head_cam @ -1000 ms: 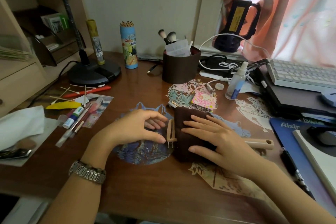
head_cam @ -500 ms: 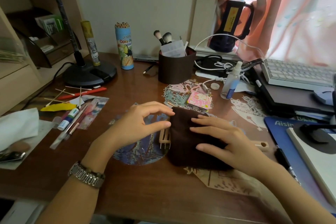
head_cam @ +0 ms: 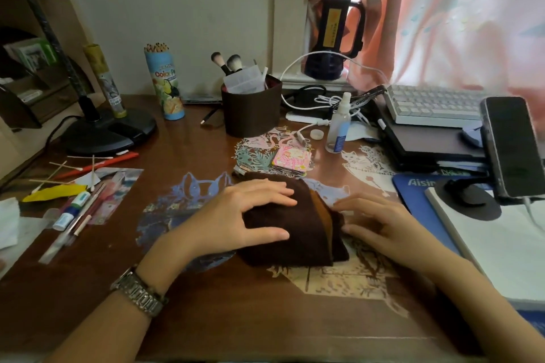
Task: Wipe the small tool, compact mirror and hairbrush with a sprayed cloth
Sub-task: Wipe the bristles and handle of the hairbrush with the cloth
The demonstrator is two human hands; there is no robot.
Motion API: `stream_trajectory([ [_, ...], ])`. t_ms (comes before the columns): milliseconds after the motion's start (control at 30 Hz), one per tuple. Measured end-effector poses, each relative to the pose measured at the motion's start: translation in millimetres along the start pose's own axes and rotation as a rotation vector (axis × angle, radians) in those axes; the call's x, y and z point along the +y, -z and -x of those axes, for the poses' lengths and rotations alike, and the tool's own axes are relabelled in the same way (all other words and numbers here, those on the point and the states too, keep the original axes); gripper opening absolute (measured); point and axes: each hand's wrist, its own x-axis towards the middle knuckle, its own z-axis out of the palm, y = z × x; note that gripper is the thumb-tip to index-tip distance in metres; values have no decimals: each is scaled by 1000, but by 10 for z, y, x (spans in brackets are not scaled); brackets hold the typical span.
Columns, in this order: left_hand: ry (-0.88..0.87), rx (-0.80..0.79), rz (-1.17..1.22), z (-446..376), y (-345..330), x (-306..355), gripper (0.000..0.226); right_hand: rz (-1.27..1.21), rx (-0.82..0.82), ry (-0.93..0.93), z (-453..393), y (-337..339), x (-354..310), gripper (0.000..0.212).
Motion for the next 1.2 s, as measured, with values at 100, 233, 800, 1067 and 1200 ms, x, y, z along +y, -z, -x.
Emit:
stream_trajectory([
  [100, -52, -6, -51, -50, -48, 14, 45, -30, 4, -17, 14, 5, 24, 30],
  [233, -79, -30, -68, -71, -110, 13, 46, -93, 32, -14, 34, -6, 80, 29],
  [800, 55, -77, 134, 155, 41, -185, 39, -192, 144, -76, 76, -28, 138, 26],
  [1067, 74, -97, 142, 203, 85, -238, 44, -190, 152, -74, 57, -36, 96, 22],
  [1200, 27, -76, 90, 153, 12, -170, 43, -185, 170, -61, 46, -43, 68, 19],
])
